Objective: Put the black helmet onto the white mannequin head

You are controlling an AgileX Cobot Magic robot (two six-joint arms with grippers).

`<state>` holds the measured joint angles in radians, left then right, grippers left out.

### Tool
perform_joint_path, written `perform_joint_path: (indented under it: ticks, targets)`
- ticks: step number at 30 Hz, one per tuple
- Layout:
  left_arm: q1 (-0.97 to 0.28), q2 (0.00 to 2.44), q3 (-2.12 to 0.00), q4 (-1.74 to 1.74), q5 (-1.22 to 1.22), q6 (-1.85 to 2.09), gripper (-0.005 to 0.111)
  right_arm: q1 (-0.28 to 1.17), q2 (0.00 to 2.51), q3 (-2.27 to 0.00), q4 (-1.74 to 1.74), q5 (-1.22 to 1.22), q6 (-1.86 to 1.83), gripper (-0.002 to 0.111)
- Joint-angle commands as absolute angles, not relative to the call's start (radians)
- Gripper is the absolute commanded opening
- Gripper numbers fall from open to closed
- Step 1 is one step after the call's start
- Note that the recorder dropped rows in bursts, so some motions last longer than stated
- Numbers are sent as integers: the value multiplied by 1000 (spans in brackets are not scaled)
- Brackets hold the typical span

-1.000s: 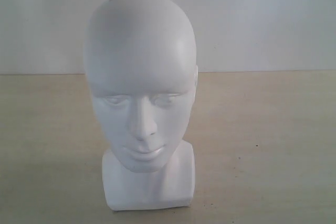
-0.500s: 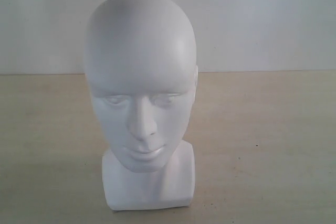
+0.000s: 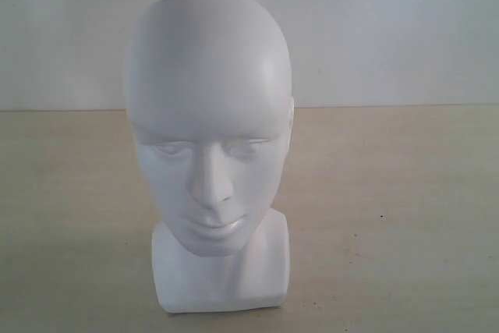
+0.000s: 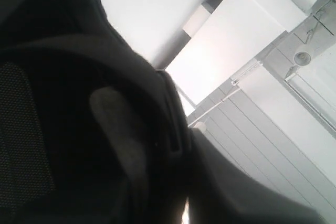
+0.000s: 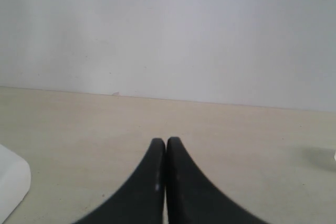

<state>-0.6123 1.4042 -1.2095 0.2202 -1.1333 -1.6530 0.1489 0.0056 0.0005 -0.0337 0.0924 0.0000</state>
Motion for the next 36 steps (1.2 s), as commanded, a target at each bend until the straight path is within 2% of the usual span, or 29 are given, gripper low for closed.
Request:
perform_joint_path:
  ticks: [1, 11, 24, 36]
  targets:
    - [-661, 1445, -1280, 179, -1221, -1610, 4, 149, 0, 0, -36, 86, 0, 0]
    - [-711, 1529, -1316, 202, -1221, -1583, 4, 149, 0, 0, -36, 86, 0, 0]
    - [-710, 1564, -1314, 260, -1221, -1574, 4, 149, 0, 0, -36, 86, 0, 0]
    - [-710, 1531, -1154, 157, -1221, -1595, 4, 149, 0, 0, -36, 86, 0, 0]
